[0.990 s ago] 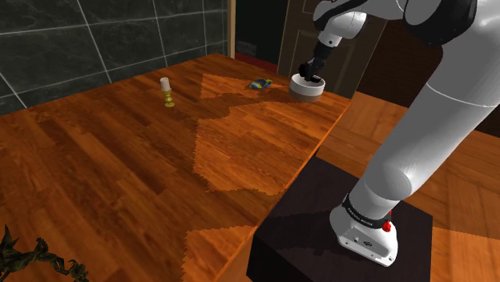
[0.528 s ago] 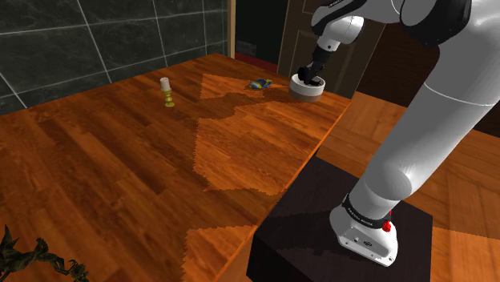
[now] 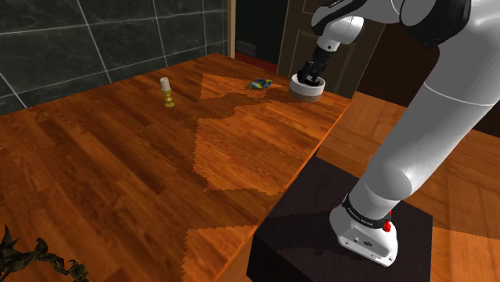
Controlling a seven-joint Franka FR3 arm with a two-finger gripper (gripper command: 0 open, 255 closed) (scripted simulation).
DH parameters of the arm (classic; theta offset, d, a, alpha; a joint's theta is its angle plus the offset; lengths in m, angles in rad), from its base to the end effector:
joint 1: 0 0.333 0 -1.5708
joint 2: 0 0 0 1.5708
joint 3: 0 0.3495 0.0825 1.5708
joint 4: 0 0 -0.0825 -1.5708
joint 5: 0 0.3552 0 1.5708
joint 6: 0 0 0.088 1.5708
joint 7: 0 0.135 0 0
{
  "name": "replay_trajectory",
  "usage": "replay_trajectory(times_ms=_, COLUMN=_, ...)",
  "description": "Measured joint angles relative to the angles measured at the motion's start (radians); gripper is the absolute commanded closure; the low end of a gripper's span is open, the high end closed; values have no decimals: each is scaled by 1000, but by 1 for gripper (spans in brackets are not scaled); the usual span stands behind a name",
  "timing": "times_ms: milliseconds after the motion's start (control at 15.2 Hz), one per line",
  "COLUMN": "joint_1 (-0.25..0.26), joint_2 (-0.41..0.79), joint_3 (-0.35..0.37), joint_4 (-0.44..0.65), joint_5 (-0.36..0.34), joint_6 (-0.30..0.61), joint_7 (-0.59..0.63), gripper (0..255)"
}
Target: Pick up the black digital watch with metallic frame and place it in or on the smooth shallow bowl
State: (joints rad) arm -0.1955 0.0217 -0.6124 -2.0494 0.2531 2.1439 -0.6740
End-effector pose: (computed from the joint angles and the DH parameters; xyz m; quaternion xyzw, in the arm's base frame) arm 0.3858 -0.3774 0.4581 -0.9854 0.1302 -0.0975 0.0496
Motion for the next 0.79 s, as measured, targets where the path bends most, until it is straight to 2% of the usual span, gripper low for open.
replay_trajectory(times_ms=132, joint_1=0, joint_2=-7, joint_3=-1, joint_4=9, joint_5=-7, joint_6=-14, joint_7=5, gripper=0)
replay_trajectory(times_ms=396, joint_1=-6, joint_2=-54, joint_3=-6, joint_4=58, joint_5=-48, joint_6=-98, joint_7=30, gripper=0)
replay_trajectory(times_ms=792, joint_1=-5, joint_2=-59, joint_3=-6, joint_4=68, joint_5=-53, joint_6=-112, joint_7=35, gripper=0)
